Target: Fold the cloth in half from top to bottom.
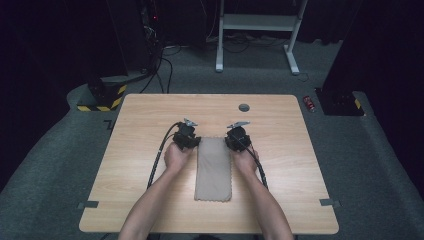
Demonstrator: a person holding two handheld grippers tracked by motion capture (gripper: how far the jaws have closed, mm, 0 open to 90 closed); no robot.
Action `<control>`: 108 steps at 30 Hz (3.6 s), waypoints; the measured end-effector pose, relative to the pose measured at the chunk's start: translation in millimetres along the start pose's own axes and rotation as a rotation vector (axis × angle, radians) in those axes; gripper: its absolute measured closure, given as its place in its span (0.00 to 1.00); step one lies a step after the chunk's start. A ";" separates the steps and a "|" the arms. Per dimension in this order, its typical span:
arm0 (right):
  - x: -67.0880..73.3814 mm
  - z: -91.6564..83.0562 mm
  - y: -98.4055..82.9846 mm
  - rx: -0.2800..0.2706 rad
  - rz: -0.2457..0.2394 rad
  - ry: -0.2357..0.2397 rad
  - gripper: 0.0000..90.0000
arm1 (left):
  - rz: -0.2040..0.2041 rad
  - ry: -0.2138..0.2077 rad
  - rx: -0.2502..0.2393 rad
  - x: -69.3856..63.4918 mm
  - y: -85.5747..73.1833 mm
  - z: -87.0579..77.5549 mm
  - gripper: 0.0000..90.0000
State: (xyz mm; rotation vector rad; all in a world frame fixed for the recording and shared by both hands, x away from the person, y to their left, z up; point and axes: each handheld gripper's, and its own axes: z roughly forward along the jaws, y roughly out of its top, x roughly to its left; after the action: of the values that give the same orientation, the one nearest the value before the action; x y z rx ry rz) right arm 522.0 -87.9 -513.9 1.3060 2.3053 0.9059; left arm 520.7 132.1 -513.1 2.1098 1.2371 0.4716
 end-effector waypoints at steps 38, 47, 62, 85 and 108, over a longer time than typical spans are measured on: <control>3.2 -25.5 8.4 -0.054 0.019 0.038 0.99 | -0.067 -0.164 -0.067 10.7 14.0 -24.4 1.00; 0.8 -41.4 28.4 -0.075 -0.008 0.012 0.99 | -0.098 -0.182 -0.116 18.6 28.6 -40.2 1.00; 6.7 -38.5 14.2 -0.055 -0.042 0.054 0.99 | -0.092 -0.227 -0.077 19.0 10.7 -38.0 1.00; 14.9 -42.5 -17.2 -0.036 -0.104 0.098 0.99 | -0.029 -0.265 -0.071 7.0 -18.2 -48.7 1.00; 15.6 -59.5 -36.3 -0.088 -0.121 0.140 0.99 | -0.038 -0.311 -0.104 -2.1 -27.3 -64.6 1.00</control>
State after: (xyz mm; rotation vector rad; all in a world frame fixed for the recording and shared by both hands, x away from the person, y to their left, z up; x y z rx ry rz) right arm 456.9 -109.7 -494.1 1.0868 2.3898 1.0755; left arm 464.1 162.2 -484.4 1.9788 1.0476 0.1769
